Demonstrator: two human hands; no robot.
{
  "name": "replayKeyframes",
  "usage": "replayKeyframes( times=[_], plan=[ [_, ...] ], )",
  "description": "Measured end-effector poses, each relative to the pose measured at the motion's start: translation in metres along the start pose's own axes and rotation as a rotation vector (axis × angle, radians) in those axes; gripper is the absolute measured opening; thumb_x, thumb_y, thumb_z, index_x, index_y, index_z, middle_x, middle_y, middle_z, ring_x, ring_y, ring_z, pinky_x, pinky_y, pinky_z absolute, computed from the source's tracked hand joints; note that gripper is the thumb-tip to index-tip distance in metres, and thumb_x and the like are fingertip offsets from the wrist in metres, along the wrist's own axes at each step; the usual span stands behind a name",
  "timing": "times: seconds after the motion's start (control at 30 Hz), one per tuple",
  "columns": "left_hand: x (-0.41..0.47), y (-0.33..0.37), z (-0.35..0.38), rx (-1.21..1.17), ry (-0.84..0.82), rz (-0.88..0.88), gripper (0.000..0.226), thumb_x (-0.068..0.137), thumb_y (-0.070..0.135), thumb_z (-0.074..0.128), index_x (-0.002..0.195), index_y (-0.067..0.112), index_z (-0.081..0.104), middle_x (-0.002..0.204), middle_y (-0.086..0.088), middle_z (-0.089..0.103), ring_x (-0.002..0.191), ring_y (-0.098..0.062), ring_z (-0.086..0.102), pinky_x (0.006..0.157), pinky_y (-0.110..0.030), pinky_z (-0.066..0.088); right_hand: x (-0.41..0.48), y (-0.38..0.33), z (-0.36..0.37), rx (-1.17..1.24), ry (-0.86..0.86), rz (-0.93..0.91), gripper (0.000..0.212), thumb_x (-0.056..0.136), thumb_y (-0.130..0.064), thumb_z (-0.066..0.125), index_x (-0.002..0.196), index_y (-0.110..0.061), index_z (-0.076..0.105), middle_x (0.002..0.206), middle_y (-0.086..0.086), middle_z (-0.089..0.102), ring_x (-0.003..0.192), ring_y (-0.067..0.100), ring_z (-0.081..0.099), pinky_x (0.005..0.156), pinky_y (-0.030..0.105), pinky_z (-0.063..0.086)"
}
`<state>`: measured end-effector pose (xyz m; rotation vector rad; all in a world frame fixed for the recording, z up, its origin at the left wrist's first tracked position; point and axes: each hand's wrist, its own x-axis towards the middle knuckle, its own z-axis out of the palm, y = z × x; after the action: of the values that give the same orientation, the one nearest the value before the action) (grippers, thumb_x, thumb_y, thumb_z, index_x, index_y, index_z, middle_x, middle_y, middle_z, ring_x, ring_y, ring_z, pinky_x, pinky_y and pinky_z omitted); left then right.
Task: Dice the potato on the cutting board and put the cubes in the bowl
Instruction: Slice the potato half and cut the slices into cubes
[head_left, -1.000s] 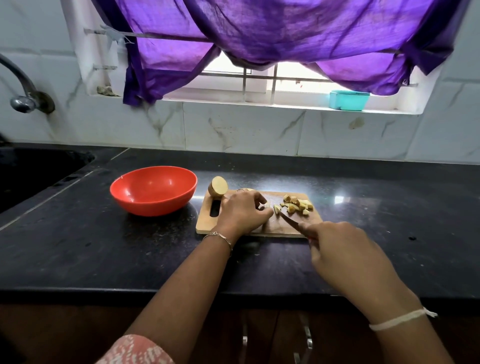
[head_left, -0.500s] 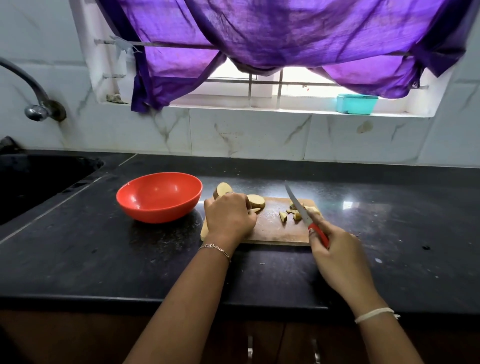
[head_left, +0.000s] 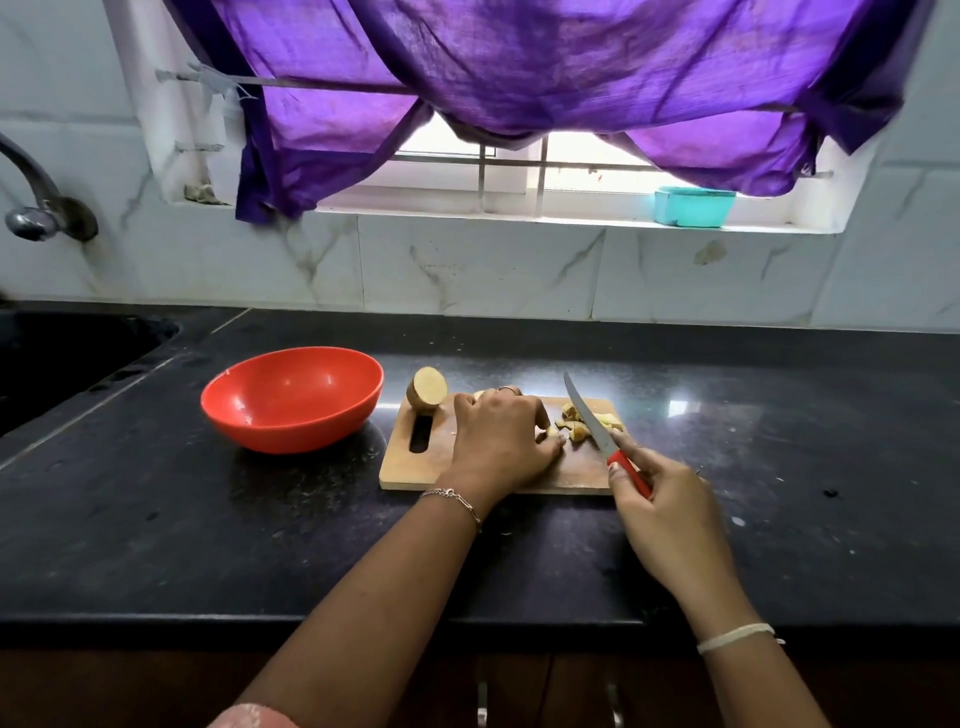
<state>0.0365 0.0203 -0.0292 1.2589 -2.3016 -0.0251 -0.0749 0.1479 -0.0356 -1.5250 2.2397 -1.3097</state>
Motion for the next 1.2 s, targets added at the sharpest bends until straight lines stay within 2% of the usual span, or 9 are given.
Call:
replayKeyframes(
  times=[0.13, 0.27, 0.37, 0.43, 0.53, 0.63, 0.77, 0.87, 1.2],
  plan=[
    [0.001, -0.005, -0.003, -0.043, -0.019, -0.011, 0.023, 0.089, 0.048, 0.059, 0.104, 0.034, 0.069, 0.106, 0.012, 0.064, 0.107, -0.012, 0.055, 0.087, -0.038, 0.026, 0.001, 0.0, 0.0, -0.006, -0.008, -0.009, 0.035, 0.094, -0.02, 0.058, 0.125, -0.036, 0.06, 0.046, -0.014, 0.044, 0.04, 0.0, 0.045, 0.036, 0.013, 0.029],
    [-0.001, -0.011, -0.006, -0.051, -0.02, -0.032, 0.016, 0.091, 0.041, 0.061, 0.103, 0.036, 0.069, 0.107, 0.013, 0.065, 0.108, -0.013, 0.054, 0.085, -0.038, 0.023, -0.001, -0.002, 0.0, -0.122, -0.029, -0.03, 0.034, 0.093, -0.024, 0.058, 0.123, -0.042, 0.06, 0.053, -0.006, 0.054, 0.039, 0.007, 0.043, 0.036, 0.015, 0.031],
    [-0.003, -0.014, -0.007, -0.062, -0.018, -0.059, 0.015, 0.09, 0.042, 0.062, 0.101, 0.036, 0.07, 0.106, 0.014, 0.067, 0.107, -0.011, 0.055, 0.081, -0.037, 0.021, -0.006, -0.001, 0.0, -0.247, -0.051, -0.058, 0.038, 0.092, -0.031, 0.057, 0.122, -0.053, 0.056, 0.062, -0.004, 0.056, 0.049, 0.006, 0.046, 0.041, 0.016, 0.026],
    [-0.003, -0.015, -0.008, -0.07, -0.029, -0.082, 0.016, 0.089, 0.043, 0.062, 0.101, 0.037, 0.071, 0.106, 0.014, 0.067, 0.106, -0.011, 0.055, 0.084, -0.039, 0.023, -0.011, -0.002, -0.001, -0.31, -0.049, -0.076, 0.041, 0.092, -0.034, 0.055, 0.127, -0.055, 0.051, 0.074, 0.001, 0.063, 0.061, 0.011, 0.055, 0.049, 0.018, 0.033],
    [-0.002, -0.015, -0.009, -0.081, -0.037, -0.121, 0.018, 0.087, 0.047, 0.063, 0.1, 0.036, 0.071, 0.106, 0.014, 0.067, 0.106, -0.012, 0.055, 0.087, -0.04, 0.024, -0.017, -0.004, -0.001, -0.394, -0.033, -0.105, 0.041, 0.093, -0.038, 0.051, 0.131, -0.053, 0.048, 0.086, 0.003, 0.066, 0.077, 0.02, 0.062, 0.065, 0.03, 0.048],
    [-0.003, -0.015, -0.01, -0.099, -0.039, -0.145, 0.02, 0.086, 0.048, 0.065, 0.099, 0.035, 0.071, 0.107, 0.013, 0.067, 0.106, -0.012, 0.055, 0.092, -0.041, 0.025, -0.022, -0.008, -0.003, -0.428, -0.037, -0.121, 0.042, 0.095, -0.038, 0.048, 0.134, -0.051, 0.047, 0.09, -0.001, 0.067, 0.079, 0.016, 0.061, 0.069, 0.028, 0.048],
    [-0.004, -0.016, -0.009, -0.132, -0.038, -0.158, 0.019, 0.086, 0.048, 0.066, 0.098, 0.034, 0.071, 0.106, 0.013, 0.067, 0.107, -0.012, 0.055, 0.093, -0.04, 0.026, -0.025, -0.014, -0.005, -0.484, -0.064, -0.145, 0.043, 0.098, -0.037, 0.043, 0.139, -0.05, 0.039, 0.108, -0.005, 0.065, 0.096, 0.013, 0.061, 0.079, 0.026, 0.048],
    [-0.002, -0.016, -0.007, -0.142, -0.056, -0.167, 0.018, 0.086, 0.048, 0.066, 0.098, 0.035, 0.071, 0.107, 0.013, 0.067, 0.108, -0.012, 0.054, 0.095, -0.042, 0.028, -0.024, -0.015, -0.005, -0.515, -0.078, -0.165, 0.046, 0.098, -0.037, 0.041, 0.141, -0.051, 0.034, 0.111, -0.005, 0.065, 0.098, 0.015, 0.061, 0.081, 0.029, 0.048],
    [-0.002, -0.016, -0.009, -0.169, -0.117, -0.148, 0.014, 0.088, 0.043, 0.065, 0.101, 0.039, 0.069, 0.113, 0.014, 0.065, 0.109, -0.015, 0.052, 0.091, -0.041, 0.026, -0.006, -0.017, -0.001, -0.556, -0.15, -0.173, 0.045, 0.098, -0.033, 0.042, 0.14, -0.049, 0.039, 0.112, 0.003, 0.063, 0.101, 0.022, 0.061, 0.08, 0.032, 0.048]
  ],
)
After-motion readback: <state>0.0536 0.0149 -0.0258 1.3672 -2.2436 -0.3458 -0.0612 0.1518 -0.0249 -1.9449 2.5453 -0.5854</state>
